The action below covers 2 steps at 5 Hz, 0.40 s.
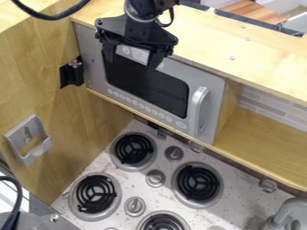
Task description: Open microwave
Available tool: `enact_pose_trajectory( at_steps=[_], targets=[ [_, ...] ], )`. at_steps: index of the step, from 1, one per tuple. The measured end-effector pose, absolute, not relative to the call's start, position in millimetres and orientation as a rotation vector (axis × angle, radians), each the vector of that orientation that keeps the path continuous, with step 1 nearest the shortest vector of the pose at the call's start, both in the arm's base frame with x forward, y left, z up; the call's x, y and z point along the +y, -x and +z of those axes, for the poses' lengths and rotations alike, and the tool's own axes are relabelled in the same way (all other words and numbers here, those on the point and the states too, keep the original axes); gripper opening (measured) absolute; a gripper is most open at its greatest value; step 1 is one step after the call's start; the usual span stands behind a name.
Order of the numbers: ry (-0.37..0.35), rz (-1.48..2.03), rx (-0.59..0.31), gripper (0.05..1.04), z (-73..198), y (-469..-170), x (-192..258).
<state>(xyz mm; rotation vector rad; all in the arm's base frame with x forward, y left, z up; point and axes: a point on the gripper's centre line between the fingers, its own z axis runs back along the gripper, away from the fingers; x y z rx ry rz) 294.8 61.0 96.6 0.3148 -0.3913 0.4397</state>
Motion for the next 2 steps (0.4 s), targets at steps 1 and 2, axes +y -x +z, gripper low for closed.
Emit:
enact_pose_trajectory(
  at_steps=[1,2],
  targets=[
    [-0.318,0.437,-0.36,1.001,88,-291,60],
    [-0.284,0.385,-0.346,1.001,70,-298,55]
  ],
)
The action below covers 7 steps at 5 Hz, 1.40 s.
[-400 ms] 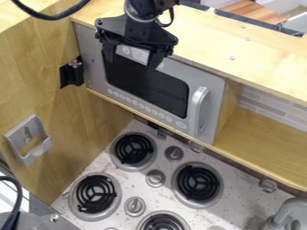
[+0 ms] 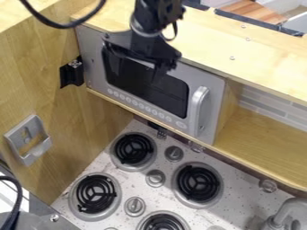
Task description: Open microwave
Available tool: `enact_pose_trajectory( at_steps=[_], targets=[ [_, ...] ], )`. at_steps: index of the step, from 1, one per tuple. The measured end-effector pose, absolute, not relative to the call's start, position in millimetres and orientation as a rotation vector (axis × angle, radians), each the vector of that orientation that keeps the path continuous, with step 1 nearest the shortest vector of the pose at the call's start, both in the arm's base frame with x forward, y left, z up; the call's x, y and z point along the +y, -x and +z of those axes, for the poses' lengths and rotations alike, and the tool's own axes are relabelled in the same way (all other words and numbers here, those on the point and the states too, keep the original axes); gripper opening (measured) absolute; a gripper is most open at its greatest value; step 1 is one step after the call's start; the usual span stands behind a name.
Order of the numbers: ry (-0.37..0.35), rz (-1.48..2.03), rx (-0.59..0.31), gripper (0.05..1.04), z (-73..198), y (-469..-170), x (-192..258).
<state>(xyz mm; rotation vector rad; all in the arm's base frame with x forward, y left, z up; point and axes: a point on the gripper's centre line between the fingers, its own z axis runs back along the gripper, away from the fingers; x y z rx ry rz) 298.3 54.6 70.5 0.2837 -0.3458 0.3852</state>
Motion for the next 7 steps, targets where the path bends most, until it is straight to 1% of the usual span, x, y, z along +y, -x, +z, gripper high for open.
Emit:
enact_pose_trajectory(
  at_steps=[1,2,3,4,6,7],
  targets=[
    [-0.193,0.305,-0.347,1.001,50,-307,44],
    [-0.125,0.254,-0.305,1.001,30,-309,33],
    [-0.091,0.225,-0.273,1.001,21,-311,22],
    [-0.091,0.175,-0.276,1.001,22,-315,9],
    [-0.111,0.08,-0.275,1.001,22,-312,-18],
    [-0.087,0.049,-0.274,1.0,14,-324,-27]
  ],
)
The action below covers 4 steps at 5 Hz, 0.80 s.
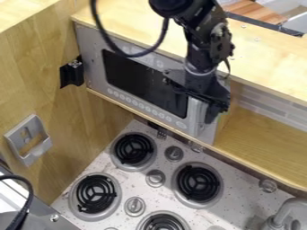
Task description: Open microwave
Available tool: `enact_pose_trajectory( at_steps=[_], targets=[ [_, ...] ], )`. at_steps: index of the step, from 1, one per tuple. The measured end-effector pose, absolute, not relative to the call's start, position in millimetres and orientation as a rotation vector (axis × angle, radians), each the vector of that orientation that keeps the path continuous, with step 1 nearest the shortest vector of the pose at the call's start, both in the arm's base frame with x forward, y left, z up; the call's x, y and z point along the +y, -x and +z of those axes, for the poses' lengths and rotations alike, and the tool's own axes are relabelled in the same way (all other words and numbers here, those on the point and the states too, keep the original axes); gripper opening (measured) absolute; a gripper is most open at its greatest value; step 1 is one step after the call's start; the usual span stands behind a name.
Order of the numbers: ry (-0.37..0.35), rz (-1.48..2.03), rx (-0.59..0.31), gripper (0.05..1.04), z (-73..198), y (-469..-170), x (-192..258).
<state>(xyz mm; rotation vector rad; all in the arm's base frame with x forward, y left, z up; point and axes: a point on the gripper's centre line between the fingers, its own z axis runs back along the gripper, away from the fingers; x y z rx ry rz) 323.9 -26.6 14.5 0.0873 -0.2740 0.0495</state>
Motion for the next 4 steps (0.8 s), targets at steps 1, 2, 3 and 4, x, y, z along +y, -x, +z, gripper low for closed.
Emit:
enact_pose_trajectory(
  at_steps=[1,2,3,4],
  targets=[
    [-0.079,0.024,-0.261,1.001,6,-337,-31],
    [-0.091,0.029,-0.243,1.001,-4,-344,-25],
    [-0.105,0.041,-0.25,0.951,-2,-347,-21],
    [-0.117,0.046,-0.248,0.667,-4,-349,-15]
  ],
)
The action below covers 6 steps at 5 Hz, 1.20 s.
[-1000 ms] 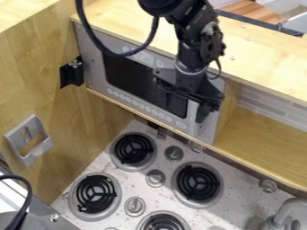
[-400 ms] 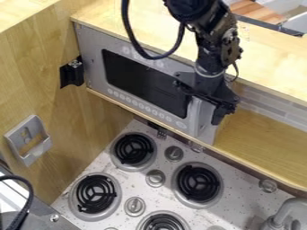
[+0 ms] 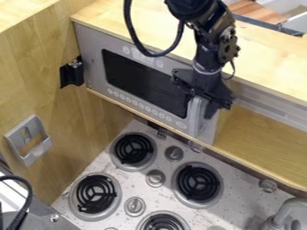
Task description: Open microwave
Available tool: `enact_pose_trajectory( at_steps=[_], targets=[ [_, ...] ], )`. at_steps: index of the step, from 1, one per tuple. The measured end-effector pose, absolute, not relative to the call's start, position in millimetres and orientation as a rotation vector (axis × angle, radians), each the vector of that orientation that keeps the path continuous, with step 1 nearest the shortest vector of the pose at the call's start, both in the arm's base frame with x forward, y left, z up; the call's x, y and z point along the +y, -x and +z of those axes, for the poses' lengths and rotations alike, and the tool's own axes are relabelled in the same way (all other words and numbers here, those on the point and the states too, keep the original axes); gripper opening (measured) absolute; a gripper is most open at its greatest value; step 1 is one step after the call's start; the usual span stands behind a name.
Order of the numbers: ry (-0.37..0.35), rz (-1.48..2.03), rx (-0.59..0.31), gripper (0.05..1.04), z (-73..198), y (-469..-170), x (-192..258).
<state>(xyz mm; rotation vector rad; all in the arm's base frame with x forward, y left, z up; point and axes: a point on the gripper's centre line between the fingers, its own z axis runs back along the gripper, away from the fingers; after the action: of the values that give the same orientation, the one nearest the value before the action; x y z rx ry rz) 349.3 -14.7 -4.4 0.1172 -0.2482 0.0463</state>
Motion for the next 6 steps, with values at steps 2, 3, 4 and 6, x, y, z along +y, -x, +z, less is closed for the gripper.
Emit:
enact_pose_trajectory(
  at_steps=[2,3,4,6],
  targets=[
    [-0.12,0.082,-0.256,0.335,-5,-350,-13],
    [-0.121,0.088,-0.256,0.335,-7,-347,-14],
    [-0.133,0.106,-0.244,0.335,-7,-332,-10],
    [-0.186,0.148,-0.196,0.333,-3,-285,4]
  ],
)
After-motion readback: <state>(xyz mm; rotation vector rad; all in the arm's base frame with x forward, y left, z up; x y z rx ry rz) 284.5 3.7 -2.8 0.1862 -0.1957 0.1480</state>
